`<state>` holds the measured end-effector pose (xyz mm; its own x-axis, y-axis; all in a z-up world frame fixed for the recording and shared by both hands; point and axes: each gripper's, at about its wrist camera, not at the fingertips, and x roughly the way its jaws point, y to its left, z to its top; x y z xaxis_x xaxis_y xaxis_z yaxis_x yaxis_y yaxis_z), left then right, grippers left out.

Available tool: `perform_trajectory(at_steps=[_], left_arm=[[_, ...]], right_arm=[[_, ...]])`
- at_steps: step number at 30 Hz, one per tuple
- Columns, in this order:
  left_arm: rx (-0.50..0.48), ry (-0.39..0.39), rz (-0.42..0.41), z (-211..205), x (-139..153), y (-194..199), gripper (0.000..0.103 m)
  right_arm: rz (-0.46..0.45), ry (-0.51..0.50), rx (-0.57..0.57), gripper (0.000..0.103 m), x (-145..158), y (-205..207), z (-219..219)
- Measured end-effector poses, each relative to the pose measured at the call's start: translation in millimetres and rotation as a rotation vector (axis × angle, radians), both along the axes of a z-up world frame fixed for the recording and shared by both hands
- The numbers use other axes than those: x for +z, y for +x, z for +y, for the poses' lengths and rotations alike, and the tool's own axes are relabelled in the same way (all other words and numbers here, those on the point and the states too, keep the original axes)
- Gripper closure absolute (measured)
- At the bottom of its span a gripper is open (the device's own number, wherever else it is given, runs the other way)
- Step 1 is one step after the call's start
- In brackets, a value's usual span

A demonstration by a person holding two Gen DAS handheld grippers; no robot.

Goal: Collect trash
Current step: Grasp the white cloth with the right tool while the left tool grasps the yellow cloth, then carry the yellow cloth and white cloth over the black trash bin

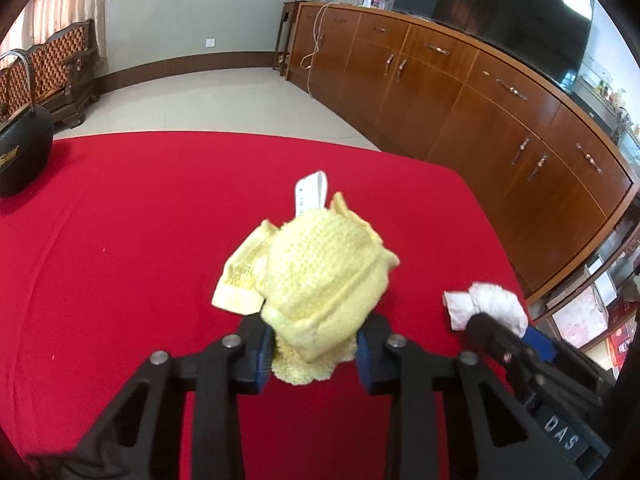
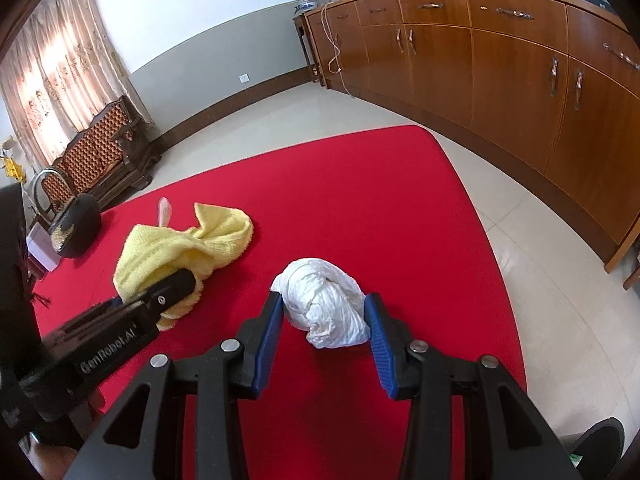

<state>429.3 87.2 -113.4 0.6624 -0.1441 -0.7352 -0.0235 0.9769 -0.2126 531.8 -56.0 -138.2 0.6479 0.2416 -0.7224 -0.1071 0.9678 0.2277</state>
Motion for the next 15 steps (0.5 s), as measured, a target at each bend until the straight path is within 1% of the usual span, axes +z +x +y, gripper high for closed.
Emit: perform_trajectory(at_steps=[6, 8, 14, 15], left_arm=[[-0.009, -0.017, -0.016, 0.7, 13.7, -43.3, 0.071], [-0.005, -0.029, -0.026, 2.1, 20.9, -64.7, 0.071], [-0.033, -0.016, -0.041, -10.9, 35.1, -122.0, 0.071], [-0.038, -0.015, -0.041, -15.2, 36.2, -124.3, 0.071]], right_arm=[[-0.022, 0.015, 0.018, 0.059, 17.3, -24.4, -3.4], [-0.023, 0.024, 0.017, 0.059, 23.6, -40.6, -8.0], [-0.026, 0.022, 0.03, 0.059, 36.5, -90.5, -15.8], [-0.024, 0.022, 0.031, 0.059, 38.0, -100.9, -17.6]])
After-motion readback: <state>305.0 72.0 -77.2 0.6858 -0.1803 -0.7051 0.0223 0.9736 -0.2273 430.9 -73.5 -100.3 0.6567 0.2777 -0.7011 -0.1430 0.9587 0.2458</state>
